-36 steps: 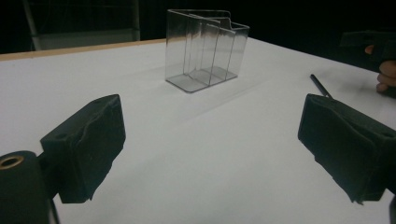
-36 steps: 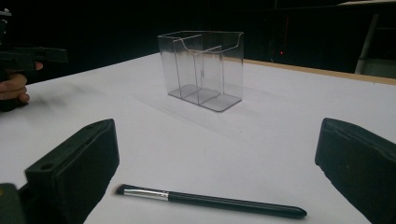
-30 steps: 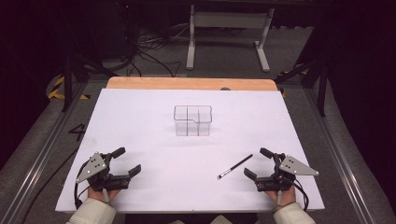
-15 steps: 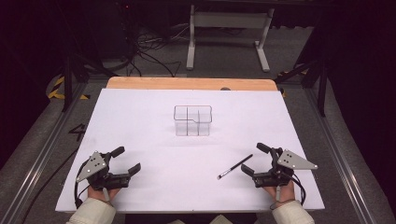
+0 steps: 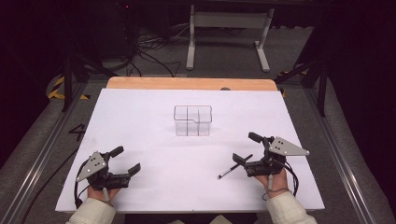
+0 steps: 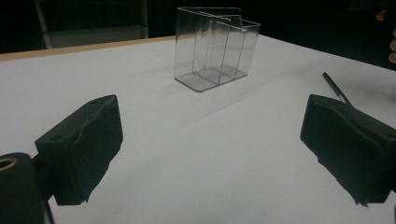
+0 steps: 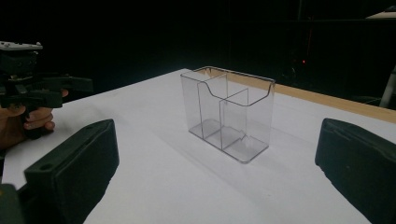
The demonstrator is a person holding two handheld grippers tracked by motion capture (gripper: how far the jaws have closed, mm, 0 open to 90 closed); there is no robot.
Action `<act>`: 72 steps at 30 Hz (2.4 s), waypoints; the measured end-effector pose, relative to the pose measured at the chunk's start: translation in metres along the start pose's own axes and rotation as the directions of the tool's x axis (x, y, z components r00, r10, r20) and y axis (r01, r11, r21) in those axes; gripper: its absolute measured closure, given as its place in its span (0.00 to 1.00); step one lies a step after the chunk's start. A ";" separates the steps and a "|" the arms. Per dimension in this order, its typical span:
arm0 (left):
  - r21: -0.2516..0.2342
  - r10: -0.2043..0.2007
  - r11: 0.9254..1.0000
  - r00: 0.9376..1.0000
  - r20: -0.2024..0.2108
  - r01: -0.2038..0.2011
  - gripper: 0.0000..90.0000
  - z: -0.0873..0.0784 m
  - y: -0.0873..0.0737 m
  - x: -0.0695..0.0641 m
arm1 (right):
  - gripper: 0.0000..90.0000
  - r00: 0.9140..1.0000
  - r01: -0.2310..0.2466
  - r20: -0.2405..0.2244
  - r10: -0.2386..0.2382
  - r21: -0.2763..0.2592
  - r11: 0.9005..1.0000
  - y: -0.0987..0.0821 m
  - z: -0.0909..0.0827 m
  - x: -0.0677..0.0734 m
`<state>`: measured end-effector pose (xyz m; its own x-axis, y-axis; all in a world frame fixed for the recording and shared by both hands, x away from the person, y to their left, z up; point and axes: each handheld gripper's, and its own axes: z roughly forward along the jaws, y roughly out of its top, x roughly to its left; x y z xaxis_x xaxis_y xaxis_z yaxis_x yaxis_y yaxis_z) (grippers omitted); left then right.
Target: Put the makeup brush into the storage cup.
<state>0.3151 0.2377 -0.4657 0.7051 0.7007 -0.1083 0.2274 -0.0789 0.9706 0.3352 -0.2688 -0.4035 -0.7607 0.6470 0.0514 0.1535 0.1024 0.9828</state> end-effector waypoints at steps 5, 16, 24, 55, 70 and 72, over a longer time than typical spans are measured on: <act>0.007 -0.005 1.000 1.000 0.001 0.005 0.07 0.000 0.000 0.000 | 0.00 1.000 0.023 0.006 -0.023 0.014 1.000 0.011 0.002 -0.002; 0.015 -0.009 1.000 1.000 -0.003 0.009 0.06 0.001 0.000 0.001 | 0.04 0.992 0.125 -0.028 -0.122 0.225 0.966 0.042 0.011 -0.007; 0.019 -0.011 1.000 1.000 -0.007 0.011 0.06 0.001 0.000 0.001 | 0.04 0.986 0.164 -0.107 -0.129 0.446 0.880 0.055 0.028 -0.009; 0.058 0.048 0.997 0.999 -0.005 -0.048 0.07 0.007 -0.001 -0.007 | 0.04 0.934 0.358 -0.280 -0.224 0.722 0.592 0.056 0.062 -0.013; 0.076 0.069 0.995 0.998 0.007 -0.070 0.07 0.009 -0.001 -0.009 | 0.11 0.921 0.391 -0.338 -0.197 0.799 0.458 0.038 0.071 -0.011; 0.075 0.068 0.995 0.998 0.008 -0.069 0.08 0.008 -0.001 -0.010 | 0.12 0.920 0.391 -0.343 -0.188 0.807 0.442 0.037 0.071 -0.011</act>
<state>0.3139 0.2251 -0.4671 0.7241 0.6883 -0.0434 0.2280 -0.1795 0.9570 0.3938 -0.2184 -0.3805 -0.9452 0.3172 -0.0771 0.2793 0.9082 0.3116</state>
